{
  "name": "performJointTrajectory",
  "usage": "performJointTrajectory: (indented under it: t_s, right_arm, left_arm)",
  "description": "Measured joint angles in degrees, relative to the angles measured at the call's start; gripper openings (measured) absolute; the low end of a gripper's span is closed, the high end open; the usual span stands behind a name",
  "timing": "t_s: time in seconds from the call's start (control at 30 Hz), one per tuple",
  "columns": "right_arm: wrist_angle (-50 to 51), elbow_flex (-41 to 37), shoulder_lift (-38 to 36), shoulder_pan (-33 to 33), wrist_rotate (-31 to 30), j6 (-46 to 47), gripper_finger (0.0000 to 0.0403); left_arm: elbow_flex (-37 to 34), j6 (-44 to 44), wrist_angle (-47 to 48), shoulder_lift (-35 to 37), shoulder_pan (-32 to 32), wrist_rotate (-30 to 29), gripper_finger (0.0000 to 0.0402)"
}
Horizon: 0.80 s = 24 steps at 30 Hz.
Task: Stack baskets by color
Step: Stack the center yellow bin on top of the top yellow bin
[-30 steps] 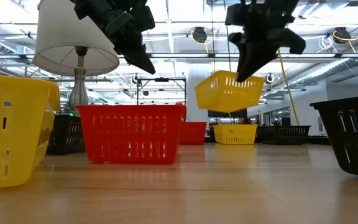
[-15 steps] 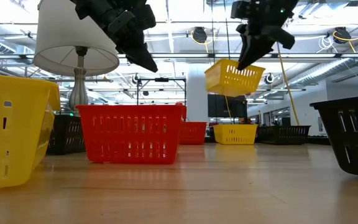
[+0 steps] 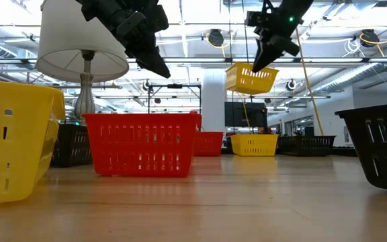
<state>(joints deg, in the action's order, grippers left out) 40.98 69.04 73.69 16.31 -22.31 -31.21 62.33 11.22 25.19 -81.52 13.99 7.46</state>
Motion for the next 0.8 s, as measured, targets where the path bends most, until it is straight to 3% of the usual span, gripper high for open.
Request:
performJointTrajectory:
  t_s: [0.43,0.8]
  right_arm:
    - [-2.0,0.0,2.1,7.5,7.6,-1.5,0.0011]
    - [-3.5,0.0,7.8,10.3,7.6,-2.7,0.0011]
  left_arm:
    - [0.0,0.0,0.0,0.0,0.0,0.0,0.0122]
    - [0.0,-0.2,0.0,0.0,0.0,0.0,0.0122]
